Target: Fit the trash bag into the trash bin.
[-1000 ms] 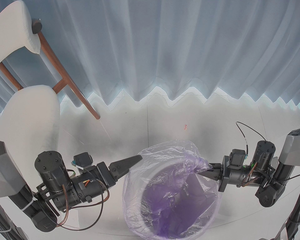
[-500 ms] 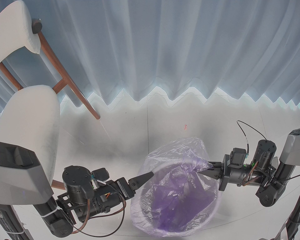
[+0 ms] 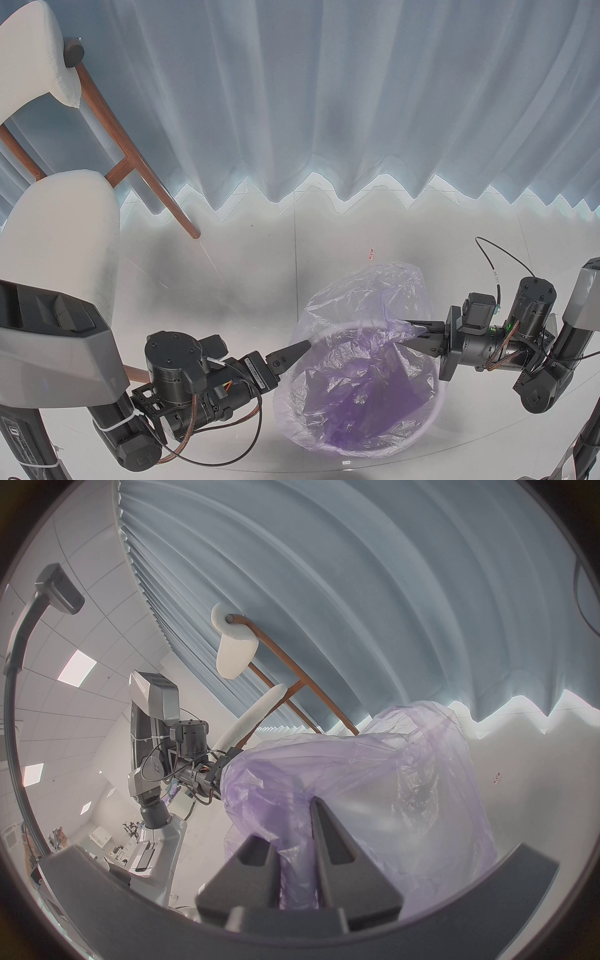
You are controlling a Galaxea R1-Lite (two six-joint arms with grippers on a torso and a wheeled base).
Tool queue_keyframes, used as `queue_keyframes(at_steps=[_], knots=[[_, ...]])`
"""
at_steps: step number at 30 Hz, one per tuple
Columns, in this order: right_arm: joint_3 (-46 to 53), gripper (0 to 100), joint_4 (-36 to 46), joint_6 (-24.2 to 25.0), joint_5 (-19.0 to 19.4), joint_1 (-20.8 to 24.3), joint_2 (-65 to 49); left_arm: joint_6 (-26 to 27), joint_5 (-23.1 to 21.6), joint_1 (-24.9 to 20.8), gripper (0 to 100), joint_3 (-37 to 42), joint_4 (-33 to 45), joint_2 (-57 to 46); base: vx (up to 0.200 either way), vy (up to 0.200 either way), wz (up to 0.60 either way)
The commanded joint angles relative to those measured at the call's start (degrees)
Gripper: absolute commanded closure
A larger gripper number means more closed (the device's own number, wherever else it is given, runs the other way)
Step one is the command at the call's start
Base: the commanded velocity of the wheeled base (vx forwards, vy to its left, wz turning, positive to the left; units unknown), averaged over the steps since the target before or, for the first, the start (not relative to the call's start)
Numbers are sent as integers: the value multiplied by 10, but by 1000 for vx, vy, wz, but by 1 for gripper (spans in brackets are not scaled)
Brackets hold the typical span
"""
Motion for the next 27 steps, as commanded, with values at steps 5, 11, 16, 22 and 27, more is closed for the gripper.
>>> queue_keyframes(at_steps=[5, 11, 16, 22, 27], knots=[[5, 100, -8, -2, -3, -1, 8, -5, 0, -2, 0, 5, -1, -53, 0, 0, 0], [3, 100, -8, 0, -13, 0, 28, -9, -3, 7, 0, 6, -1, -112, 0, 0, 0], [-4, 100, -8, 6, -14, 12, 47, -21, -3, 17, 0, 7, -1, -155, 0, 0, 0], [-36, 100, -9, 48, -16, 40, 100, -70, -8, 18, 0, 8, 0, -172, 0, 0, 0], [-70, 100, -9, 79, -27, 63, 145, -68, -8, 17, 0, 9, 0, -170, 0, 0, 0]])
